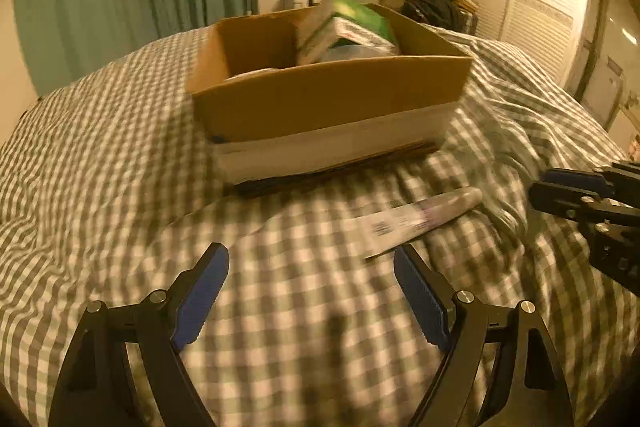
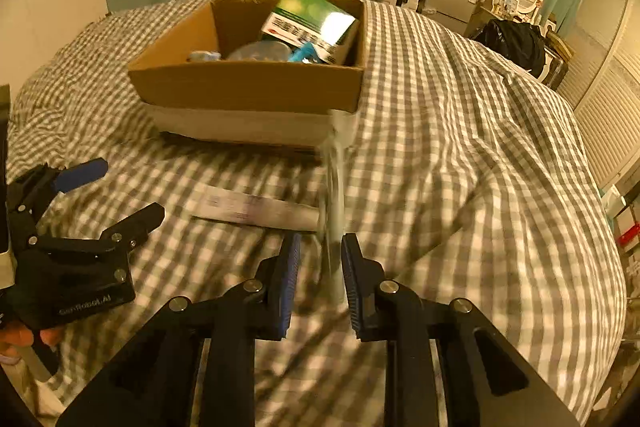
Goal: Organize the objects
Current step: 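Grasp the grey hanger with the right tool while the left grasps the white tube, then carry the hanger and white tube into the cardboard box and release both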
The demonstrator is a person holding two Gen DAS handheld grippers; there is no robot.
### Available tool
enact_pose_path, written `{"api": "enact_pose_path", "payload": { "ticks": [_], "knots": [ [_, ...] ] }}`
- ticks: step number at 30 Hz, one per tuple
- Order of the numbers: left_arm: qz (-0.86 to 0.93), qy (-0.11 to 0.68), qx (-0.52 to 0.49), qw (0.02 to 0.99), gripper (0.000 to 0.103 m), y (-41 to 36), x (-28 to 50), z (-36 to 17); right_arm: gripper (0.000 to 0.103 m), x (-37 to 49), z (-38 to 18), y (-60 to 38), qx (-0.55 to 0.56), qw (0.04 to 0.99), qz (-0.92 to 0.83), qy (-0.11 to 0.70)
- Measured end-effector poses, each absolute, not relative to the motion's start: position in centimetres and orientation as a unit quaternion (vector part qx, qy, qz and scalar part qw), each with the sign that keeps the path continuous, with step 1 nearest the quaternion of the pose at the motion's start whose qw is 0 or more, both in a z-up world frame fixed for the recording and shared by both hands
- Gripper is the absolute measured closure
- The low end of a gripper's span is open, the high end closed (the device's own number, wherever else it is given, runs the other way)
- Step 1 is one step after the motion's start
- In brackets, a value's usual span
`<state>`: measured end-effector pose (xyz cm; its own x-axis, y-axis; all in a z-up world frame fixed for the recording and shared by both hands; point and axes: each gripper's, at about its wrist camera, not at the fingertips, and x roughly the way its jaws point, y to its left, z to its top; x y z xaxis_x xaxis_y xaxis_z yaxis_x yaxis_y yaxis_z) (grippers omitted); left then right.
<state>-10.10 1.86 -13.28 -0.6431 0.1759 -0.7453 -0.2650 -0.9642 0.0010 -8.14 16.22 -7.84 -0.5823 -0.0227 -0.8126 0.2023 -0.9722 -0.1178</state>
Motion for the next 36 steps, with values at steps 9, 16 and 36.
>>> {"api": "enact_pose_path", "payload": {
  "ticks": [9, 16, 36],
  "knots": [
    [0.892, 0.116, -0.405, 0.163, 0.016, 7.9, -12.6, -15.2, 0.089, -9.4, -9.4, 20.1, 0.466, 0.073, -0.880, 0.052],
    [0.869, 0.188, -0.408, 0.206, 0.016, 11.7, -13.7, -18.2, 0.089, -10.6, -10.2, 21.0, 0.479, 0.109, -0.871, 0.022],
    [0.878, 0.130, -0.418, 0.194, 0.091, 8.0, -11.4, -14.0, 0.033, -12.2, -8.9, 20.6, 0.465, 0.111, -0.875, 0.074]
  ]
}}
